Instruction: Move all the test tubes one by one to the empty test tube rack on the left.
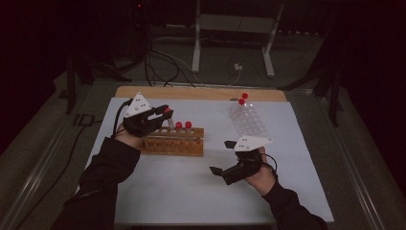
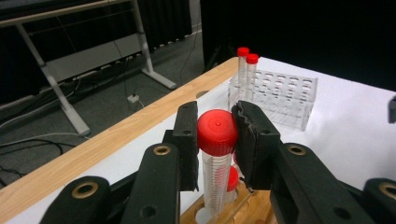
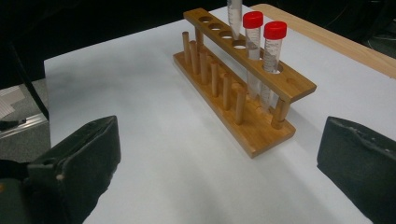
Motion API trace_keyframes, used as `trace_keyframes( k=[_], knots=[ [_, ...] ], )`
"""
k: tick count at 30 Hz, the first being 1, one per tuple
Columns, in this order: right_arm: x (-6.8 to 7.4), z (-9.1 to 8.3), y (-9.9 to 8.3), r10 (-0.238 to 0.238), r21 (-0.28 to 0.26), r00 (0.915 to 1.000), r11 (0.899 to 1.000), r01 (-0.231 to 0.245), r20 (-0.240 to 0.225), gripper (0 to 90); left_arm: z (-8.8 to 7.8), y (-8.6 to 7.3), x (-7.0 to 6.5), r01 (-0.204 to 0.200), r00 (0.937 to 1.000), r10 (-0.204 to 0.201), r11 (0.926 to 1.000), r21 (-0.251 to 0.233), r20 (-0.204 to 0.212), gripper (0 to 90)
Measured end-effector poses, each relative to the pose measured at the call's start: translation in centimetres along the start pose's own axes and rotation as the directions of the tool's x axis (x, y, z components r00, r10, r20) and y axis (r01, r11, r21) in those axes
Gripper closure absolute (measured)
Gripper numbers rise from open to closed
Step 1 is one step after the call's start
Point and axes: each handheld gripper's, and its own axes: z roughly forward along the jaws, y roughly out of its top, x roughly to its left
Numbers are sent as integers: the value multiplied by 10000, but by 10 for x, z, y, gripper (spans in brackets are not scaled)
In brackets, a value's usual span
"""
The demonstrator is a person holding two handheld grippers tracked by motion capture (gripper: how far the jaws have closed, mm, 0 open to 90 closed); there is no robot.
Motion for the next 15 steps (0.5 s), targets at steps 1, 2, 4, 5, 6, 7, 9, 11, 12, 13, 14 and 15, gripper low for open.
trace_keyframes(
  k=[1, 2, 4, 5, 6, 7, 9, 11, 12, 13, 14, 15],
  knots=[
    [0, 0, 0, -1, -14, 10000, 10000, 1, -1, 0, 2, -1, 0, -12, 10000, 12, 10000, 24, -44, 721],
    [-1, 0, 0, -5, -13, 10000, 10000, 5, 16, 0, 4, -2, 1, 72, 10000, -72, 10000, 41, -30, 721],
    [-1, -1, -1, 10, 3, 10000, 10000, -10, -8, 0, 7, -4, 1, 21, 10000, -19, 9999, 143, -96, 721],
    [-1, 0, -1, 11, 19, 10000, 10000, -11, 2, 0, 10, -6, 1, 76, 9999, -75, 9998, 172, -97, 721],
    [-1, 0, -1, 1, 29, 10000, 10000, -1, -23, 0, 11, -8, 1, 107, 9999, -106, 9998, 186, -82, 722],
    [-1, 0, -1, 1, 21, 10000, 10000, -1, -36, 0, 12, -10, 2, 146, 9998, -143, 9997, 212, -121, 721],
    [-2, 0, -1, 14, 52, 10000, 10000, -14, -31, 0, 15, -14, 2, 230, 9997, -228, 9993, 289, -71, 722],
    [-2, 0, -2, 34, 62, 10000, 10000, -33, -34, 0, 18, -19, 2, 262, 9996, -260, 9988, 410, -62, 722],
    [-2, 0, -2, 22, 67, 10000, 10000, -22, -39, 0, 19, -20, 2, 272, 9996, -270, 9987, 433, -63, 721],
    [-2, -1, -2, 29, 62, 10000, 10000, -29, -42, 0, 20, -23, 2, 307, 9995, -304, 9984, 470, -56, 721],
    [-2, -1, -2, 34, 58, 10000, 10000, -34, -46, 0, 21, -25, 2, 329, 9995, -326, 9981, 530, -53, 721],
    [-2, -1, -2, 33, 55, 10000, 10000, -33, -42, 0, 22, -27, 2, 384, 9993, -381, 9977, 558, -55, 721]
  ],
)
